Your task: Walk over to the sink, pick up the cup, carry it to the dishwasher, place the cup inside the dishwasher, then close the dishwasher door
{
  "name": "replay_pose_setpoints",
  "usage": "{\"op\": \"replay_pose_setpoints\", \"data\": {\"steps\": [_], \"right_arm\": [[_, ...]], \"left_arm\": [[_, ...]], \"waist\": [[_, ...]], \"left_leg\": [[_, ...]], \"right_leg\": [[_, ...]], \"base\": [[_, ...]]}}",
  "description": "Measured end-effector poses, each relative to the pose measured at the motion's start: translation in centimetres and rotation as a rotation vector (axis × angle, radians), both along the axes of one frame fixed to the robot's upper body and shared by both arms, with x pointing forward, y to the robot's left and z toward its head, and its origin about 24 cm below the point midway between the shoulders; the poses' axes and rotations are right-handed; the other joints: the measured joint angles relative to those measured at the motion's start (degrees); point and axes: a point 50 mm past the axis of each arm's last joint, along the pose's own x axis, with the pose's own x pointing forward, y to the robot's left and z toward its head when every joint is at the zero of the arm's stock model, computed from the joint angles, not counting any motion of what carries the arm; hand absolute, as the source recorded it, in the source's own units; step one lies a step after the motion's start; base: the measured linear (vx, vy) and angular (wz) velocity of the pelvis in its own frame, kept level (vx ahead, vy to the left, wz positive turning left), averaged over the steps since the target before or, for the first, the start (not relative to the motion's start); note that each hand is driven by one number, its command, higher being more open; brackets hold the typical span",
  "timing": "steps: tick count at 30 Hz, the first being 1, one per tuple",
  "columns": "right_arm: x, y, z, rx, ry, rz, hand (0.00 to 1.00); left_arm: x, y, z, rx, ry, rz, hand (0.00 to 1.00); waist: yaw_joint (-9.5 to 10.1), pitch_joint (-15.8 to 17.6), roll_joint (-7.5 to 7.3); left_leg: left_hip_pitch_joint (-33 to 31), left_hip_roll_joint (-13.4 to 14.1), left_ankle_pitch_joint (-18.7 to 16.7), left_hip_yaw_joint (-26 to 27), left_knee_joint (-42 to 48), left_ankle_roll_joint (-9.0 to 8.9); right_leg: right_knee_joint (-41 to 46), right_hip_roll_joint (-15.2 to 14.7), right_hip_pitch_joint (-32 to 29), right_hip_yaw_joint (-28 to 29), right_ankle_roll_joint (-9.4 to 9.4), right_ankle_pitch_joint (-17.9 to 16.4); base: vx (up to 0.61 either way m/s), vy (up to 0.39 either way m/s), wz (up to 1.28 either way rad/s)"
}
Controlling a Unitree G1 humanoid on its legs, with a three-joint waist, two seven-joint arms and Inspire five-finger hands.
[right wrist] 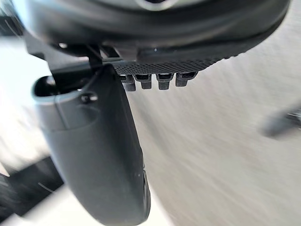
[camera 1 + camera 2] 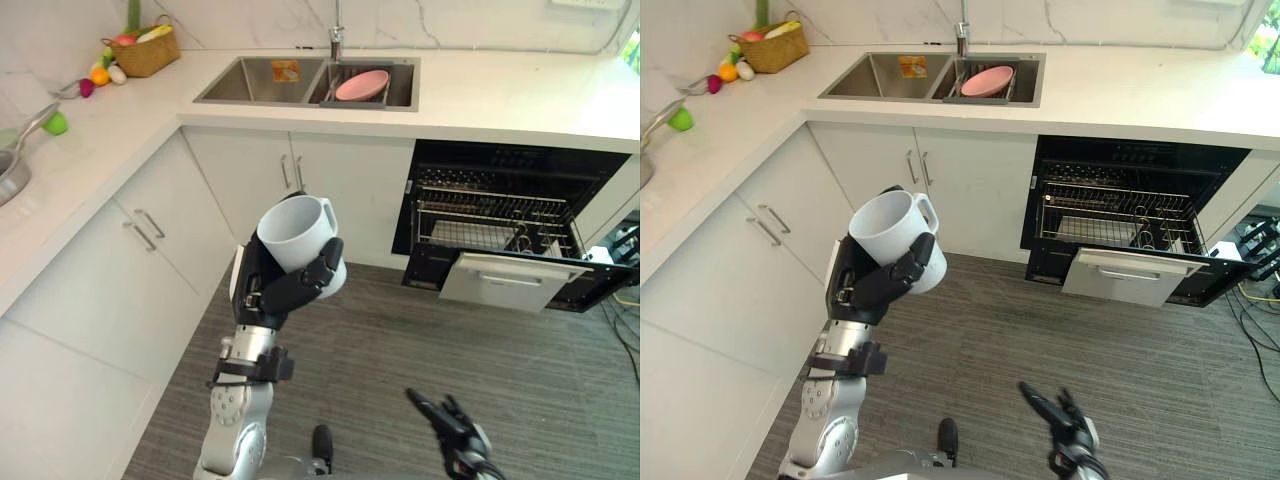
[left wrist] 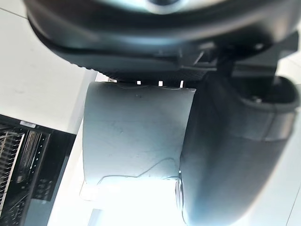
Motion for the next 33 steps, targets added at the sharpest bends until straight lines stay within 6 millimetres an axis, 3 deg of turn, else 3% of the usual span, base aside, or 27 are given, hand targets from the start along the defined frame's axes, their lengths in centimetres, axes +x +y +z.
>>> {"op": "replay_pose_setpoints", "data": {"steps": [1,2,3,4,6,8,9,10,12,13,17,19,20,21,22,23,24,25,27,28,29,30,31,32,33], "right_arm": [[-0.1,-0.5,0.5,-0.028,-0.033,-0.019,1.00],[0.2,-1.1,1.5,-0.078,-0.111,-0.046,1.00],[0.6,-1.5,2.3,-0.109,-0.164,-0.054,1.00],[1.6,-1.7,3.4,-0.146,-0.236,-0.044,1.00],[3.1,-1.1,4.7,-0.162,-0.328,-0.019,1.00],[4.8,-0.2,6.8,-0.184,-0.448,0.041,1.00],[5.2,0.4,7.6,-0.193,-0.484,0.065,1.00],[5.8,0.3,8.1,-0.203,-0.508,0.086,1.00],[6.0,0.1,8.8,-0.220,-0.533,0.086,1.00],[6.2,-0.2,9.4,-0.241,-0.555,0.082,1.00],[6.1,-0.2,10.0,-0.246,-0.578,0.076,1.00],[6.4,0.2,10.3,-0.234,-0.595,0.084,1.00],[6.5,0.6,10.7,-0.222,-0.603,0.100,1.00],[6.3,0.9,11.7,-0.236,-0.634,0.119,1.00],[6.3,1.0,12.2,-0.243,-0.654,0.130,1.00],[6.2,1.1,13.0,-0.255,-0.690,0.158,1.00],[6.3,1.0,13.4,-0.263,-0.708,0.168,1.00],[6.6,0.9,13.8,-0.273,-0.733,0.178,1.00],[7.1,0.8,14.2,-0.280,-0.759,0.201,1.00],[7.5,0.7,14.4,-0.285,-0.772,0.214,1.00],[8.2,0.6,14.6,-0.289,-0.788,0.242,1.00],[8.8,0.6,14.7,-0.291,-0.798,0.266,1.00],[9.0,0.6,14.7,-0.289,-0.799,0.274,1.00],[9.3,0.6,14.7,-0.285,-0.799,0.286,1.00],[9.4,0.7,14.7,-0.285,-0.803,0.299,1.00]], "left_arm": [[0.0,0.2,0.1,-0.002,-0.004,0.006,0.00],[0.1,0.3,0.3,-0.001,-0.020,0.009,0.00],[0.1,0.3,0.3,0.003,-0.023,0.008,0.00],[0.0,0.2,0.2,0.015,-0.017,0.006,0.00],[0.2,0.4,0.5,0.025,-0.035,0.020,0.00],[0.4,1.2,0.5,0.026,-0.037,0.082,0.00],[0.2,2.0,0.4,0.035,-0.031,0.114,0.00],[0.3,2.5,-0.7,0.027,0.027,0.152,0.00],[-0.1,2.6,-1.9,0.030,0.086,0.161,0.00],[-0.4,2.5,-2.1,0.025,0.094,0.160,0.00],[-0.7,2.5,-2.2,0.026,0.084,0.150,0.00],[-0.9,2.4,-2.2,0.027,0.078,0.154,0.00],[-1.2,2.3,-2.1,0.036,0.076,0.155,0.00],[-1.7,2.1,-1.6,0.030,0.052,0.150,0.00],[-2.0,2.0,-1.2,0.026,0.033,0.146,0.00],[-2.5,2.0,-0.7,0.034,0.000,0.141,0.00],[-2.6,1.8,-0.6,0.034,-0.018,0.133,0.00],[-2.6,1.8,-0.5,0.039,-0.035,0.123,0.00],[-2.7,1.9,-0.5,0.040,-0.047,0.129,0.00],[-2.7,1.9,-0.5,0.039,-0.050,0.133,0.00],[-2.7,1.9,-0.6,0.037,-0.045,0.138,0.00],[-2.7,1.9,-0.7,0.037,-0.036,0.148,0.00],[-2.6,1.8,-0.7,0.040,-0.032,0.152,0.00],[-2.6,1.8,-0.9,0.050,-0.022,0.163,0.00],[-2.6,1.7,-1.1,0.050,-0.017,0.170,0.00]], "waist": [[-0.40,0.17,-0.20],[-1.13,0.76,-0.90],[-1.74,1.00,-1.02],[-2.63,0.86,-0.03],[-2.93,0.99,0.27],[-2.99,1.84,-1.70],[-2.73,1.49,-3.48],[-2.75,2.66,-1.83],[-2.60,2.73,-1.00],[-2.42,3.32,-0.03],[-1.53,3.49,0.38],[-1.10,3.80,0.78],[-1.08,3.83,1.10],[-0.82,3.97,2.55],[-0.66,4.18,3.07],[-0.23,4.16,2.95],[0.11,4.01,2.88],[0.51,3.41,2.59],[0.65,2.84,2.32],[0.67,2.77,2.25],[0.78,2.63,2.17],[1.08,2.54,2.32],[1.38,2.51,2.37],[1.87,2.21,2.86],[1.88,1.39,3.99]], "left_leg": [[1.40,0.02,-1.72,0.03,0.51,-0.07],[3.99,0.43,-5.05,0.29,1.93,-0.57],[5.66,1.46,-7.08,0.37,2.83,-1.21],[7.97,4.94,-9.25,0.90,3.94,-2.86],[10.39,7.97,-9.98,1.50,4.22,-4.60],[13.31,11.17,-12.48,3.40,4.51,-8.56],[14.25,11.38,-14.99,4.18,5.73,-11.01],[15.73,14.78,-17.90,3.62,8.10,-12.34],[15.76,14.76,-17.69,3.83,6.94,-12.07],[15.61,14.47,-15.84,4.04,5.73,-11.28],[16.31,16.35,-17.19,5.96,8.62,-11.40],[14.58,17.83,-18.45,7.26,16.04,-11.46],[10.42,19.68,-18.25,7.17,26.21,-10.89],[5.03,22.68,-16.41,7.12,37.68,-8.07],[2.78,24.10,-14.41,7.16,42.50,-6.96],[-0.82,25.69,-13.50,7.19,48.69,-7.77],[-1.50,25.61,-15.51,7.37,48.75,-7.98],[-1.82,23.62,-19.47,7.97,42.93,-7.98],[-1.76,20.14,-21.58,6.63,32.50,-8.41],[-1.69,18.15,-21.49,4.71,26.87,-8.71],[-1.60,15.25,-20.47,0.42,18.24,-9.80],[-1.42,14.29,-17.84,-3.13,12.42,-10.79],[-1.13,14.27,-15.72,-4.13,10.43,-11.44],[0.00,14.85,-9.72,-4.79,7.57,-12.00],[0.45,15.96,-5.72,-4.53,7.40,-14.34]], "right_leg": [[6.71,-2.31,-1.76,-0.60,0.45,0.25],[19.60,-7.02,-6.11,-1.50,-0.01,0.15],[25.89,-10.69,-9.54,-3.12,-1.56,-0.50],[27.24,-14.15,-15.29,-5.76,-1.73,-0.86],[20.66,-15.34,-19.95,-7.97,-0.10,-1.43],[-1.33,-14.78,-21.96,-11.28,1.46,0.38],[-14.94,-14.21,-20.95,-12.92,1.33,7.43],[-17.01,-11.12,-17.62,-14.39,-1.25,10.98],[-18.56,-8.83,-15.80,-14.36,-1.79,10.68],[-18.56,-7.33,-15.03,-14.44,-2.86,9.97],[-19.05,-5.35,-13.19,-14.43,-3.38,6.85],[-19.40,-4.60,-11.84,-14.40,-3.72,4.72],[-20.95,-3.99,-10.09,-14.82,-3.76,4.64],[-22.50,-2.73,-8.56,-15.36,-3.80,4.62],[-22.97,-2.15,-7.84,-15.42,-3.96,4.53],[-23.24,-1.82,-6.91,-15.26,-4.52,4.19],[-23.48,-1.97,-6.10,-14.69,-4.74,3.89],[-24.27,-2.90,-5.25,-13.53,-5.05,4.06],[-24.59,-4.44,-5.15,-12.03,-4.38,4.19],[-25.02,-5.37,-5.13,-10.97,-3.05,4.97],[-26.22,-6.67,-4.96,-9.00,-1.88,5.68],[-27.47,-7.25,-4.34,-6.83,-0.65,6.41],[-27.96,-7.37,-3.96,-5.54,-0.19,6.63],[-28.99,-7.17,-2.92,-3.03,1.21,6.75],[-29.58,-6.56,-2.32,-1.42,2.31,6.68]], "base": [[0.51,-0.014,-0.24],[0.37,-0.070,-0.27],[0.41,-0.114,-0.38],[0.32,-0.112,-0.31],[0.37,-0.188,-0.32],[0.41,-0.337,-0.41],[0.43,-0.413,-0.51],[0.40,-0.385,-0.45],[0.25,-0.271,-0.33],[0.16,-0.203,-0.25],[0.15,-0.126,-0.12],[0.05,-0.077,-0.08],[0.09,-0.080,-0.02],[0.12,-0.071,-0.01],[0.20,-0.046,-0.03],[0.17,0.007,-0.09],[0.27,0.033,-0.22],[0.22,0.044,-0.26],[0.23,0.090,-0.31],[0.23,0.146,-0.52],[0.27,0.222,-0.76],[0.22,0.226,-0.84],[0.22,0.245,-1.00],[0.23,0.289,-0.93],[0.21,0.304,-1.03]]}}
